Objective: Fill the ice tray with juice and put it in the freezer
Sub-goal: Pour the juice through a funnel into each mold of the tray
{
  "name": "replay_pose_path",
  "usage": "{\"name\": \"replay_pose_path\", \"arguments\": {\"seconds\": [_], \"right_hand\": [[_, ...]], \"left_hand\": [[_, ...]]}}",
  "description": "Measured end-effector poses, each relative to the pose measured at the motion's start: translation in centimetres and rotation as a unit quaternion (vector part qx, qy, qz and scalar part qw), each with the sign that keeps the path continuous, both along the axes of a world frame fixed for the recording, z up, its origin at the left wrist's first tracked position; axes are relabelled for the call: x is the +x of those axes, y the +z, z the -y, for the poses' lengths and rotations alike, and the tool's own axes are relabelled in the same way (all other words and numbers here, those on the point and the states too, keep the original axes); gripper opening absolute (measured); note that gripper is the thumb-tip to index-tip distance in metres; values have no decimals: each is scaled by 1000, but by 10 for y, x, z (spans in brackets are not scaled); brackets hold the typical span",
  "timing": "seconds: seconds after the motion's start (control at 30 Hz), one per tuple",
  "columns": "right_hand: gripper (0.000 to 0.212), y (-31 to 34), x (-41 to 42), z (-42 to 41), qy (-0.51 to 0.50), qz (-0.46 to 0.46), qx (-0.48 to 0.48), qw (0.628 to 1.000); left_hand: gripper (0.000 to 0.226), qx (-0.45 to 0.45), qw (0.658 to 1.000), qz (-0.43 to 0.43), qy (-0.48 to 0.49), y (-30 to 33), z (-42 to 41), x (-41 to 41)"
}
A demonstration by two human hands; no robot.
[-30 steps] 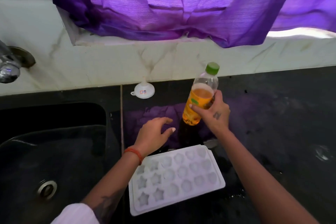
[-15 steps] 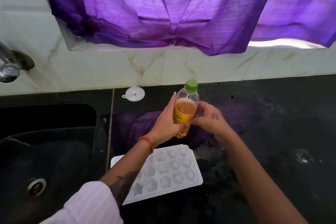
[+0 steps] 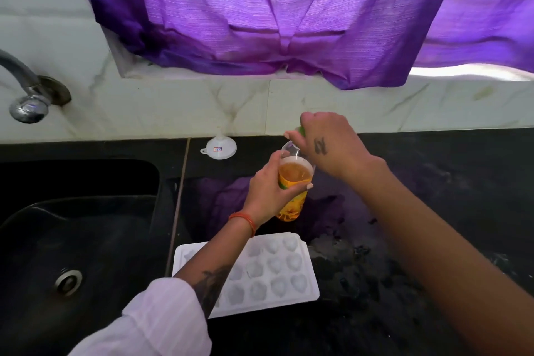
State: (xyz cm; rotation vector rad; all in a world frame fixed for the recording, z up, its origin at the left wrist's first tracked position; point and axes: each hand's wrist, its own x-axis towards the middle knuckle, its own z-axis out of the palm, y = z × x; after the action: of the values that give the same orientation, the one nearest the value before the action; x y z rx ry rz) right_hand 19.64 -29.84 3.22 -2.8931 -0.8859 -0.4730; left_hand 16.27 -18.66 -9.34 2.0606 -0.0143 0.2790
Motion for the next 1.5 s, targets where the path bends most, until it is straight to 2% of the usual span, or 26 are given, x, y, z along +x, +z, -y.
{"name": "replay_pose_path", "arguments": {"seconds": [0.1,0.17,0.3,0.37,0.47,0.57,0.73,0.8,0.87,0.97,1.03,1.17,1.27,1.37,1.43,1.5], "right_hand": [[36,-3,-3,4,82,56,-57,993],[31,-2,1,11,144,60,-114,981],[29,11,12,22,172,-14,-124,977],[36,18,14,23,170,-75,-96,978],[47,23,15,18,90,-132,-73,984],[40,19,11,11,57,-97,-118,987],[29,18,12,14,141,-41,-155,977],[34,20,14,18,155,-57,-145,976],[39,25,15,21,145,-111,-90,979],[49,28,14,20,81,-155,-37,984],[47,27,12,14,55,-131,-66,988],[30,29,6,11,102,-93,-117,984],[34,34,6,16,121,-111,-100,981],[44,36,11,15,81,-161,-62,982],[47,32,11,9,52,-143,-90,984],[39,28,10,5,66,-115,-117,984]], "left_hand": [[65,17,1000,1,1,3,-3,0],[65,16,1000,-8,-9,5,-6,0],[66,16,999,-16,-31,8,-5,-1],[67,7,999,-17,-30,7,-4,-3],[70,-5,999,-23,-26,7,-3,-4],[69,-3,999,-24,-29,8,-2,-5],[68,-17,998,-36,-48,8,-5,-1],[67,-18,998,-36,-47,7,-5,-1],[69,-21,998,-37,-46,6,-4,-2],[71,-29,998,-39,-44,5,-3,-1],[70,-30,998,-42,-45,4,-4,-2],[67,-32,997,-44,-50,5,-5,-2],[67,-31,997,-45,-55,6,-5,-2],[65,-30,997,-41,-53,6,-5,-2],[65,-30,997,-42,-53,5,-6,-2],[63,-32,997,-44,-57,6,-7,-2]]}}
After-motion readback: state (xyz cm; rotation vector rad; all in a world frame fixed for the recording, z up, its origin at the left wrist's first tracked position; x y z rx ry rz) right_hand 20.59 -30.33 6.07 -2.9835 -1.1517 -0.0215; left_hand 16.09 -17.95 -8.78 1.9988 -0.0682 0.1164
